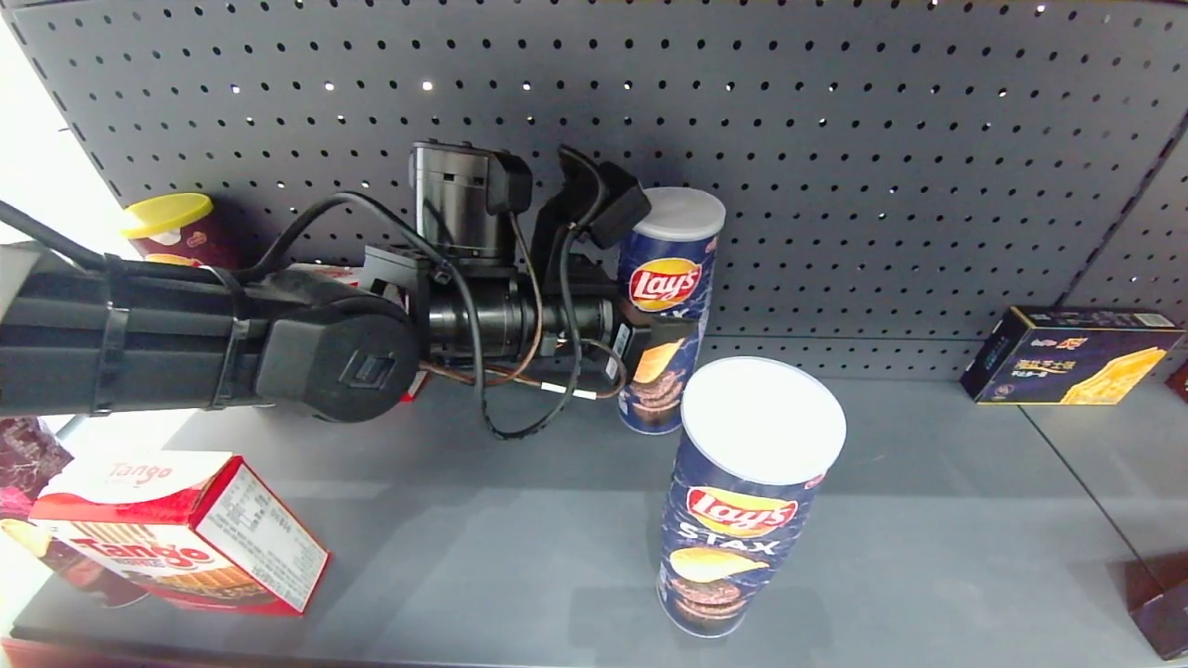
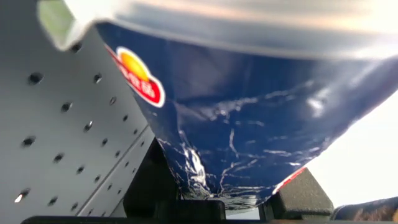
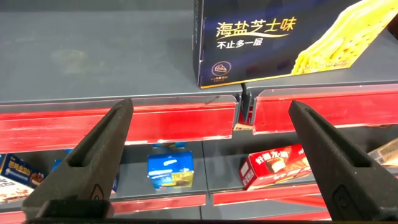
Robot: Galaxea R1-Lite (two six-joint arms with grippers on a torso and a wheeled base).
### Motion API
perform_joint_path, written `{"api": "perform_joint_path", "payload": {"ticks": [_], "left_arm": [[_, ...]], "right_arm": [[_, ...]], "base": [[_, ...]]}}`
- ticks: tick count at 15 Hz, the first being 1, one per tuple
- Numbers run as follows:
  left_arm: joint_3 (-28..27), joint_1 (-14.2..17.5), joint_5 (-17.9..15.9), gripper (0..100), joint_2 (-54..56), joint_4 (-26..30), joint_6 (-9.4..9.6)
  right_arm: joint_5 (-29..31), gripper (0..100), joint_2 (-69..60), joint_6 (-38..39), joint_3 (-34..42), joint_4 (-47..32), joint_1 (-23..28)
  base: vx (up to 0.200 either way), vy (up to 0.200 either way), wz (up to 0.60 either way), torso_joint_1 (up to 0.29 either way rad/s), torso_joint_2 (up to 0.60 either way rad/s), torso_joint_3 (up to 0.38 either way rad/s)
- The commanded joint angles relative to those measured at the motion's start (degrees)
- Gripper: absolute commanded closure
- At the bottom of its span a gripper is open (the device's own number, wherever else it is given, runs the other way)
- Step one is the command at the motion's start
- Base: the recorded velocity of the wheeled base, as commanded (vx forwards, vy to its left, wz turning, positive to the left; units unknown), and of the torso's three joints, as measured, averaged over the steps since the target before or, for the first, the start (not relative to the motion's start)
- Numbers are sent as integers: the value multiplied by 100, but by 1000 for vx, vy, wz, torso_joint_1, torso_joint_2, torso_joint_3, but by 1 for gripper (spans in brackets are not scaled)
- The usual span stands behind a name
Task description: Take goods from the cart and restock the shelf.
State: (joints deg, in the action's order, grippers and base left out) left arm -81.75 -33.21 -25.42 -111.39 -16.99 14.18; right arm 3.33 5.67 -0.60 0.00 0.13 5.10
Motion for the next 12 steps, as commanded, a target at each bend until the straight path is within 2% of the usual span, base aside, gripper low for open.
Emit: {"api": "perform_joint_path", "payload": {"ticks": [1, 8, 11, 12], "left_arm": [[-69, -28, 2, 100, -147, -6, 6], [-78, -63, 2, 100, -349, -129, -20], [-25, -54, 19, 100, -358, -173, 50], [-25, -54, 19, 0, -358, -252, 32]], "right_arm": [[1, 0, 22, -2, 0, 4, 0], [1, 0, 22, -2, 0, 4, 0], [1, 0, 13, -2, 0, 4, 0], [1, 0, 22, -2, 0, 4, 0]], "base": [[0, 0, 0, 0, 0, 0], [0, 0, 0, 0, 0, 0], [0, 0, 0, 0, 0, 0], [0, 0, 0, 0, 0, 0]]}}
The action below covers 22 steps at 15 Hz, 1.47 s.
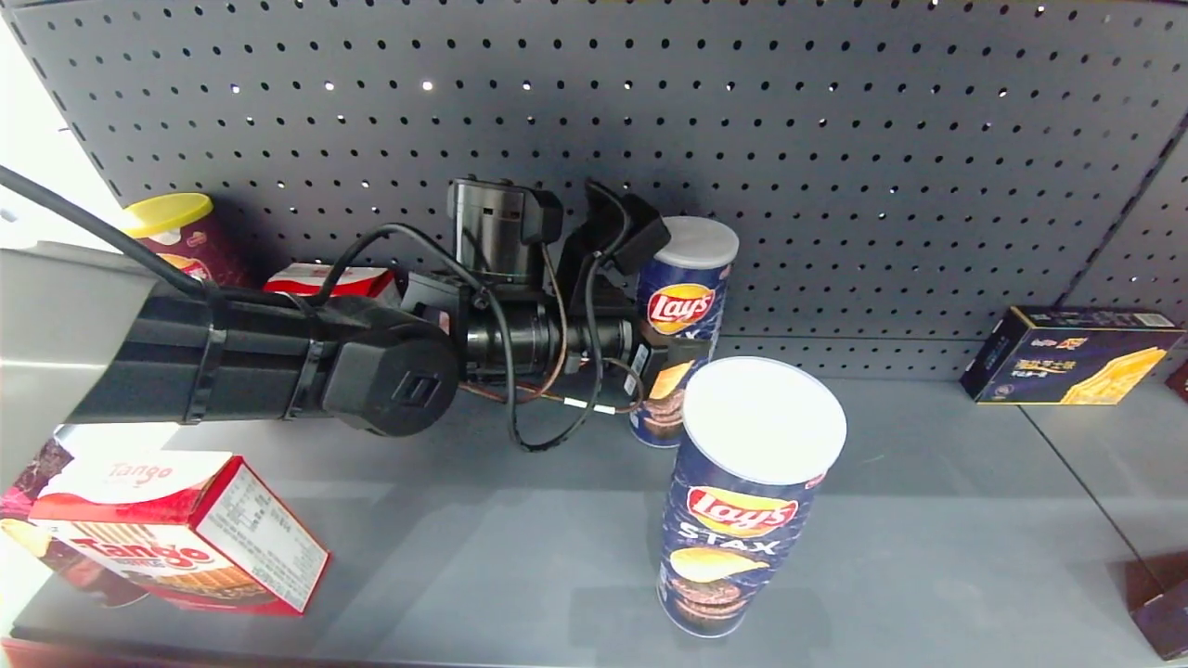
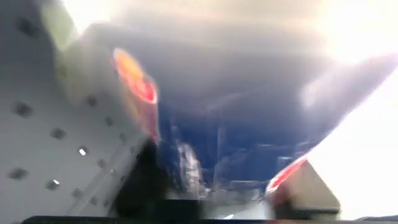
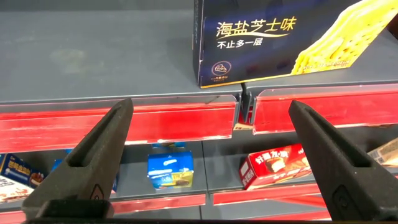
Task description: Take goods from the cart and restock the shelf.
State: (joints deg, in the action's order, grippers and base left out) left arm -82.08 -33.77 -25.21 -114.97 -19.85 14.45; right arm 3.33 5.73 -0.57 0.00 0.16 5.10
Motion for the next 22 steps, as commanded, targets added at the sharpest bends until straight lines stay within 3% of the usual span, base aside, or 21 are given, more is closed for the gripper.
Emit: {"api": "perform_joint_path", "payload": {"ticks": [1, 4, 11, 16, 18, 19, 20, 22], "left_arm": [[43, 2, 25, 0, 1, -90, -38], [263, 37, 42, 0, 71, -318, -38], [1396, 125, 104, 0, 1205, -476, -30], [2231, 248, 719, 0, 1847, -494, -56], [2267, 274, 886, 0, 1855, -494, -65], [2231, 283, 1343, 0, 1864, -494, -117], [2205, 292, 1572, 0, 1829, -494, -135], [2196, 301, 1792, 0, 1741, -494, -144]], "right_arm": [[1, 0, 7, -4, 0, 2, 0], [1, 0, 7, -4, 0, 2, 0], [1, 0, 16, -4, 0, 2, 0], [1, 0, 7, -4, 0, 2, 0], [1, 0, 7, -4, 0, 2, 0], [1, 0, 7, -4, 0, 2, 0], [1, 0, 7, -4, 0, 2, 0], [1, 0, 7, -4, 0, 2, 0]], "base": [[0, 0, 0, 0, 0, 0], [0, 0, 0, 0, 0, 0], [0, 0, 0, 0, 0, 0], [0, 0, 0, 0, 0, 0], [0, 0, 0, 0, 0, 0], [0, 0, 0, 0, 0, 0], [0, 0, 0, 0, 0, 0], [0, 0, 0, 0, 0, 0]]}}
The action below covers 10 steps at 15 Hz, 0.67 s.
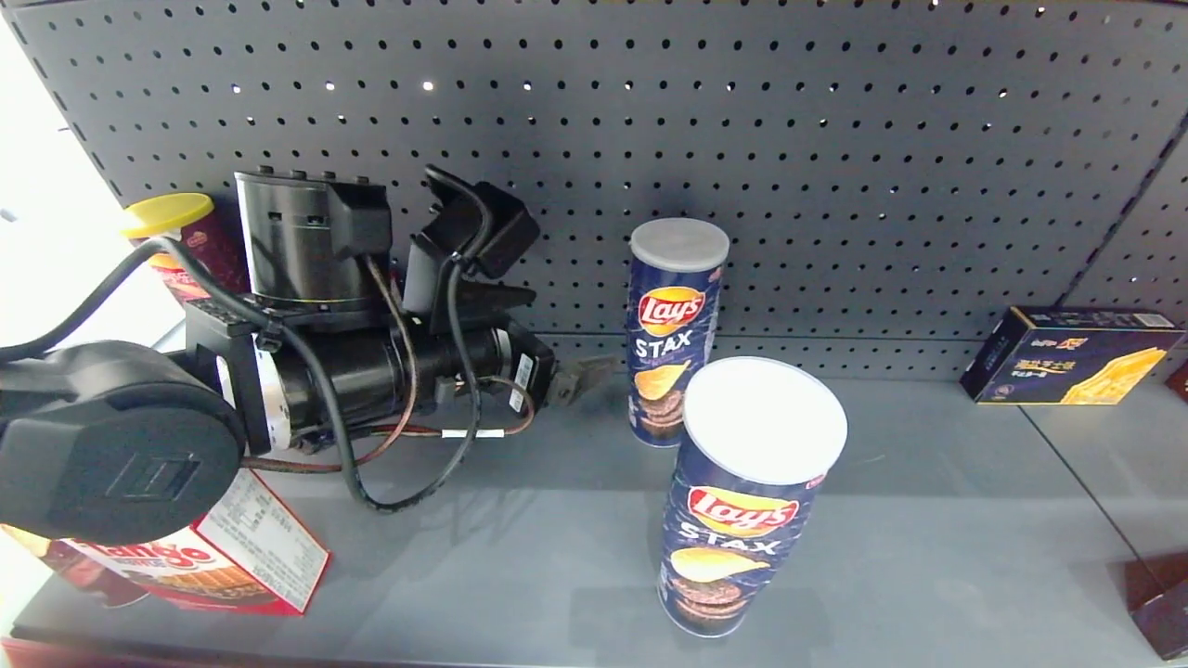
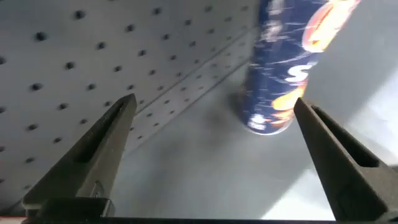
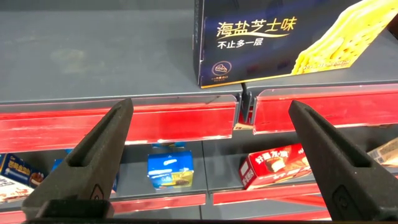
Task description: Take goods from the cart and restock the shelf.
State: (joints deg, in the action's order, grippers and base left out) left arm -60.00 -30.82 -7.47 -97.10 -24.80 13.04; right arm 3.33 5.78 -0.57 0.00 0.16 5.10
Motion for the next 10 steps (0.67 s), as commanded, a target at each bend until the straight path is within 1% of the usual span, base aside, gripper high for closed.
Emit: {"api": "perform_joint_path", "payload": {"ticks": [1, 3, 6, 10], "left_arm": [[-29, 6, 114, 0, -81, 1, 5], [-231, 14, 378, 0, -336, 1, 5], [-600, 14, 405, 0, -688, 10, -4], [-662, 14, 405, 0, -863, 19, -12]], "right_arm": [[1, 0, 11, -4, 0, 2, 0], [1, 0, 2, -4, 0, 2, 0], [1, 0, 2, -4, 0, 2, 0], [1, 0, 2, -4, 0, 2, 0]], "base": [[0, 0, 0, 0, 0, 0], [0, 0, 0, 0, 0, 0], [0, 0, 0, 0, 0, 0], [0, 0, 0, 0, 0, 0]]}}
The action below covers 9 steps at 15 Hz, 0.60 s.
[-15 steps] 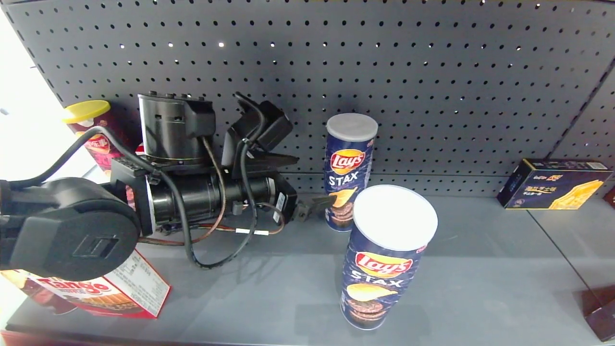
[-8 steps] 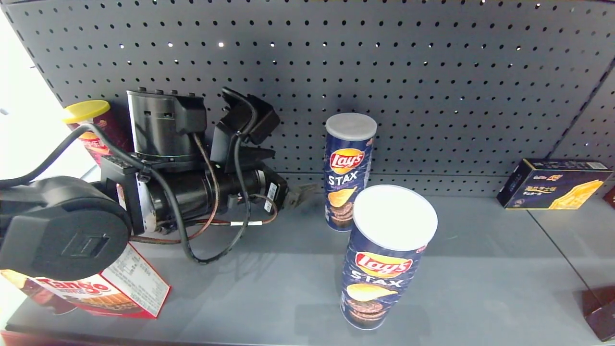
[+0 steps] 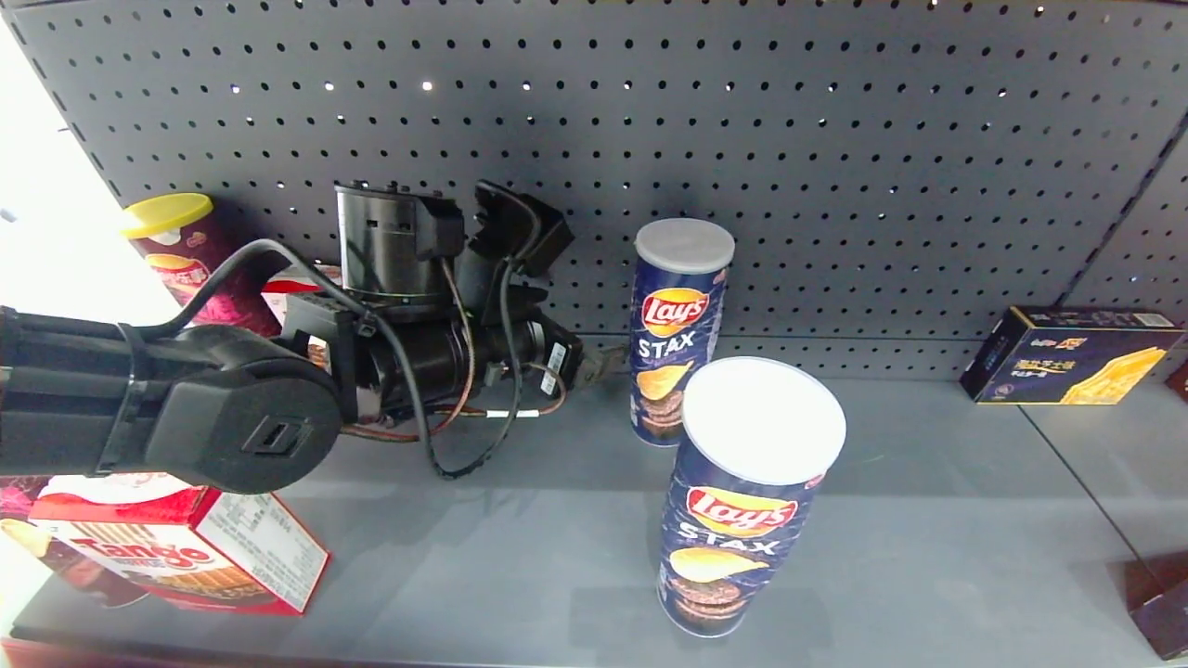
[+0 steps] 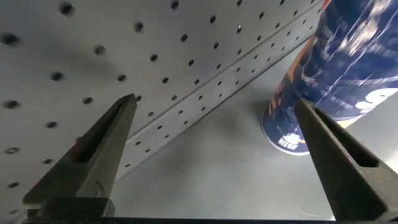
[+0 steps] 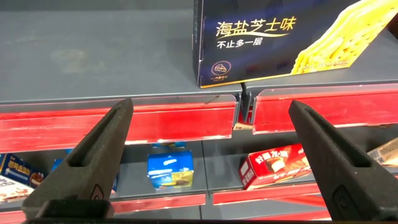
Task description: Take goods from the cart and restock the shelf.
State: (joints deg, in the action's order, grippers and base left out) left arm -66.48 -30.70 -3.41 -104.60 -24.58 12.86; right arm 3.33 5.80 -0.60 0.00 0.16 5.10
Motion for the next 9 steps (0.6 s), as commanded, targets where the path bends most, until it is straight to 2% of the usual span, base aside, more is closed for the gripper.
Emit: {"api": "perform_joint_path", "payload": {"ticks": [1, 3, 9], "left_arm": [[-15, 2, -1, 0, -123, -3, -20], [3, 2, -1, 0, -114, -12, -135], [56, 2, -1, 0, -79, -21, -135]], "right_arm": [[1, 0, 0, -2, 0, 2, 0], [1, 0, 0, -2, 0, 2, 0], [1, 0, 0, -2, 0, 2, 0]], "base": [[0, 0, 0, 0, 0, 0], [0, 0, 0, 0, 0, 0], [0, 0, 0, 0, 0, 0]]}}
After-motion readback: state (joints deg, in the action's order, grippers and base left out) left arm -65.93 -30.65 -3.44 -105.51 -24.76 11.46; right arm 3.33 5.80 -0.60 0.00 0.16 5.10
